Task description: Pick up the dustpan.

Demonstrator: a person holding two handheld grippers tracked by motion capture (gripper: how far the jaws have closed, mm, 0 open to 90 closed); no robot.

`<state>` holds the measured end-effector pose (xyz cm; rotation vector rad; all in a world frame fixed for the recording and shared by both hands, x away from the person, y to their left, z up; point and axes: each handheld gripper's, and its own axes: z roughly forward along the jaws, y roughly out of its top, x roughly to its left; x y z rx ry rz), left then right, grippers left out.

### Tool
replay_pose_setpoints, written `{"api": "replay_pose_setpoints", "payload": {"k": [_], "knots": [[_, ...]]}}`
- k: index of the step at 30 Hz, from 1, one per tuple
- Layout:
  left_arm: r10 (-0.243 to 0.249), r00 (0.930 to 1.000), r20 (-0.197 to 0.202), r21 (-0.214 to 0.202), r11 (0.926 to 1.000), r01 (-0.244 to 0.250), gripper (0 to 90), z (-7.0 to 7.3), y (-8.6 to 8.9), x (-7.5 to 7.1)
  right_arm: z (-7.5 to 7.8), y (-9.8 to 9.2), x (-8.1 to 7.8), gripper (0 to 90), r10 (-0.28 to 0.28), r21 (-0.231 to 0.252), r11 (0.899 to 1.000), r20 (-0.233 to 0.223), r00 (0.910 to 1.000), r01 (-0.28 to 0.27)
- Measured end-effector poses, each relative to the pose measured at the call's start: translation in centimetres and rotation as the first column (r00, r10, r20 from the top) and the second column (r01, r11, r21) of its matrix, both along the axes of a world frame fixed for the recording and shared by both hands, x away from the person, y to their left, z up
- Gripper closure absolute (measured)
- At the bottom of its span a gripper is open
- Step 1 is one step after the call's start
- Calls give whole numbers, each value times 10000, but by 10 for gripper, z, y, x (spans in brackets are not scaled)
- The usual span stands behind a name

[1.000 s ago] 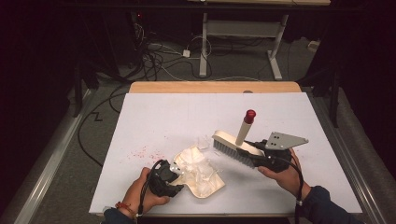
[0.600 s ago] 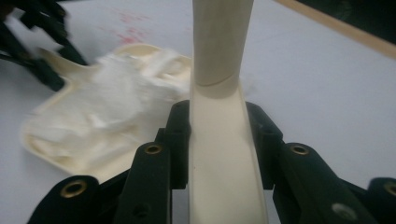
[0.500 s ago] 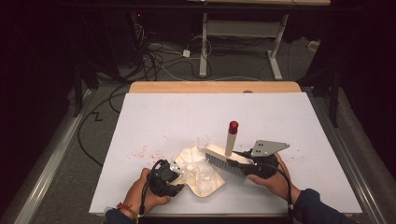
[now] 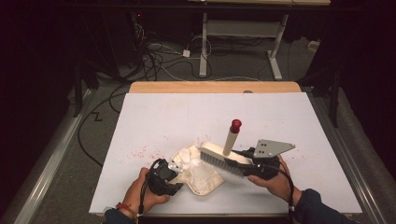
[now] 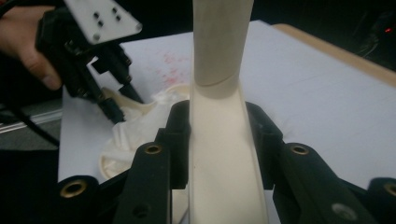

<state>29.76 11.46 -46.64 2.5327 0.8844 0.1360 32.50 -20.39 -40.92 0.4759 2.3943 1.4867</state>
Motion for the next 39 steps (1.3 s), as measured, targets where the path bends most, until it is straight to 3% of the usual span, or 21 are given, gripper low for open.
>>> {"api": "replay_pose_setpoints", "payload": {"k": [3,7,9,12,16,19,23,29,33,39], "knots": [[84,10000,-12,-41,10000,-85,627,0,0,0,8,-9,7,684,-391,368,9986,134,9991,385],[193,9998,-27,-72,9998,-193,627,0,0,1,7,-13,19,683,-1024,126,9947,532,9933,1019],[220,9998,-41,-66,9997,-220,627,0,0,1,4,-10,27,683,-1370,-103,9903,883,9866,1384],[276,9996,-73,-104,9996,-277,627,0,0,2,-2,-5,44,683,-1633,-95,9863,963,9819,1650],[284,9996,-94,-121,9995,-286,627,0,0,4,-14,12,66,683,-1611,-318,9857,1116,9806,1655],[289,9996,-81,-156,9995,-290,627,0,1,4,-22,28,77,683,-1379,-808,9854,1374,9809,1499],[308,9995,-60,-196,9993,-309,626,-1,2,4,-33,40,82,683,-747,-1286,9881,793,9940,845],[338,9994,-4,-172,9993,-338,625,-1,2,3,-33,42,65,683,591,-920,9940,46,9982,-584],[423,9991,6,-132,9990,-423,620,-1,2,3,-33,47,50,683,1202,-904,9887,37,9927,-1194],[623,9980,48,-151,9979,-622,624,3,8,3,-23,48,35,683,1582,-517,9861,69,9874,-1577]]}}
